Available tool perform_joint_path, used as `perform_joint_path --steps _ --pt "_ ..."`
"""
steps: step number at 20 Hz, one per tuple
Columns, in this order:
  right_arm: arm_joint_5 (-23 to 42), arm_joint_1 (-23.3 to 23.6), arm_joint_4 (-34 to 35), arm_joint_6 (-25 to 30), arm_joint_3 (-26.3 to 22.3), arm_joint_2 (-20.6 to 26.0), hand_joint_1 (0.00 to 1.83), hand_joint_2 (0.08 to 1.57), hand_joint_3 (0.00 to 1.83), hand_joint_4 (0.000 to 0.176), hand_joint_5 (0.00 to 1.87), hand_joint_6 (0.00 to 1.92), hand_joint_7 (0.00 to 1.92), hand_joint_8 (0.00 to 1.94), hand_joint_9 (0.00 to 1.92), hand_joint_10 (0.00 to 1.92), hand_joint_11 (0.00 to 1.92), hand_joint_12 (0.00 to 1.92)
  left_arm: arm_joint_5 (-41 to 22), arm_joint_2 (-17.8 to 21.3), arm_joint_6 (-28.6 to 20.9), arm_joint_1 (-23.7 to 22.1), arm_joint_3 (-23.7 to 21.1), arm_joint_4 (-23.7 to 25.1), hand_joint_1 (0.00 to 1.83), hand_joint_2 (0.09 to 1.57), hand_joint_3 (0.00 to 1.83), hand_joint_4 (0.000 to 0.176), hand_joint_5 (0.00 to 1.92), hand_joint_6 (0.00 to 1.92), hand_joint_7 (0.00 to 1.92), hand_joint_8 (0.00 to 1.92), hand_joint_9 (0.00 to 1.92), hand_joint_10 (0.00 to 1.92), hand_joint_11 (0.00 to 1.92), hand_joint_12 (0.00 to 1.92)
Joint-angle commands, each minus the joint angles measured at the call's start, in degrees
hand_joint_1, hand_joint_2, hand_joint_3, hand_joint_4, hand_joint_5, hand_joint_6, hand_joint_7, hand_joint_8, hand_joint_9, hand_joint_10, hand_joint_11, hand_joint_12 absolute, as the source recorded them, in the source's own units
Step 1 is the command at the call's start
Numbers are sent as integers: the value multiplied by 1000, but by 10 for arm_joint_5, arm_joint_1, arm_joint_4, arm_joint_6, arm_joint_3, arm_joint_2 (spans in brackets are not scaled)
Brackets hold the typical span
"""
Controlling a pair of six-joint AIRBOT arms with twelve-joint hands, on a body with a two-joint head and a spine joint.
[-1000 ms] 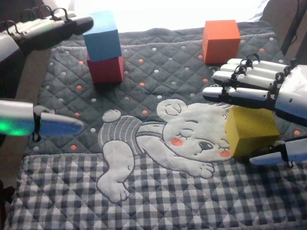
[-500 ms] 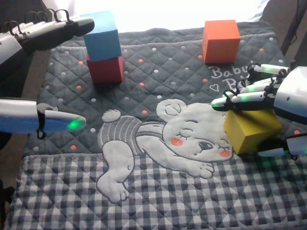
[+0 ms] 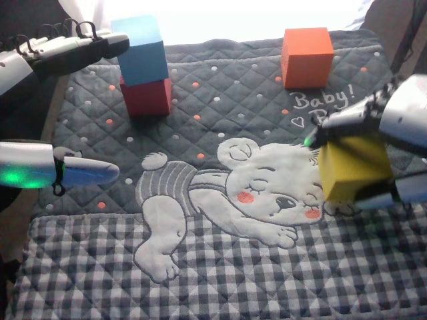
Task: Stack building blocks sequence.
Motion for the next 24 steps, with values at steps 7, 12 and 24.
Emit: perform_joint_path --steps 7,12,24 --pt "84 104 30 0 51 -6 1254 1097 0 0 874 1112 1167 767 1243 833 1103 1276 -69 -10 -8 -1 6 -9 872 881 0 89 261 2 183 1 199 3 0 707" --pt "3 171 77 -72 107 -50 1275 1064 0 0 925 1036 1281 552 1393 487 1151 1009 -66 -12 -10 -1 7 -7 834 893 1 90 270 1 183 0 196 1 0 733" --pt "-127 273 88 -93 230 -151 1244 1101 0 0 894 1178 1153 667 1412 557 1239 1064 -56 -21 -19 -7 16 3 829 890 0 72 298 3 157 1 137 4 0 665"
